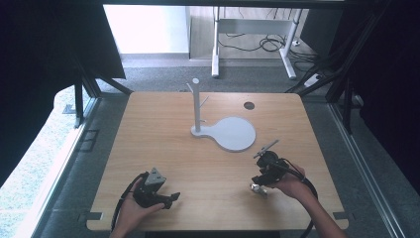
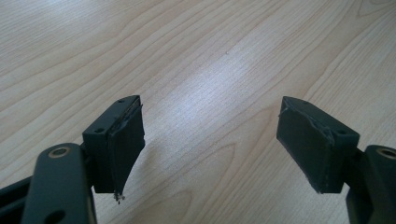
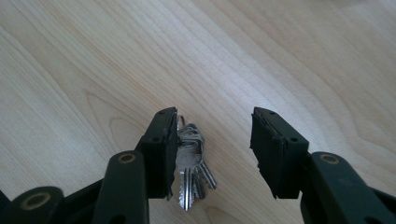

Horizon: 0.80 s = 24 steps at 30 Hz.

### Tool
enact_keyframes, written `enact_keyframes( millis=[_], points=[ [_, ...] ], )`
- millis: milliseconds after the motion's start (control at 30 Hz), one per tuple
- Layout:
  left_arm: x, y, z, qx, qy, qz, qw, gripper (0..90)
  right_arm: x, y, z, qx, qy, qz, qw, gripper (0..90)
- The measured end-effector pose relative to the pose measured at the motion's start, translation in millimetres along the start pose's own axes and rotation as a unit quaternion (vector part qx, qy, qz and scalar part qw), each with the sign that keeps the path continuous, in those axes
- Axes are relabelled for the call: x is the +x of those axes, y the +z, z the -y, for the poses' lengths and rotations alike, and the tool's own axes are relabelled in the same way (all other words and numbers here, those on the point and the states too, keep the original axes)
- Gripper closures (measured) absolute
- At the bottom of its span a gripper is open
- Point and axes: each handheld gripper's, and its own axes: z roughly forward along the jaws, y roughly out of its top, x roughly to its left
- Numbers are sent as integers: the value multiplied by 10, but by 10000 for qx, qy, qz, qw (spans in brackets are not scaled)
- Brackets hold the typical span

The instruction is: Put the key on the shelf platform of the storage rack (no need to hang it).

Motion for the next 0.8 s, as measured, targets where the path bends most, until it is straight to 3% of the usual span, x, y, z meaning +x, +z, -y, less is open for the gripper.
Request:
enact_keyframes(
  millis=[200, 333, 800],
  points=[
    [-12, 6, -3, 13, 38, 5, 10000, 235, 29, 67, 7, 125, -34, -159, 9998, 566],
    [-48, 12, -14, 130, 202, -289, 9993, 236, 65, 102, -3, 206, -79, -178, 9996, 587],
    [-34, -8, -12, 40, 152, -271, 9995, 237, 88, 279, -59, 409, -41, -290, 9987, 708]
  ],
)
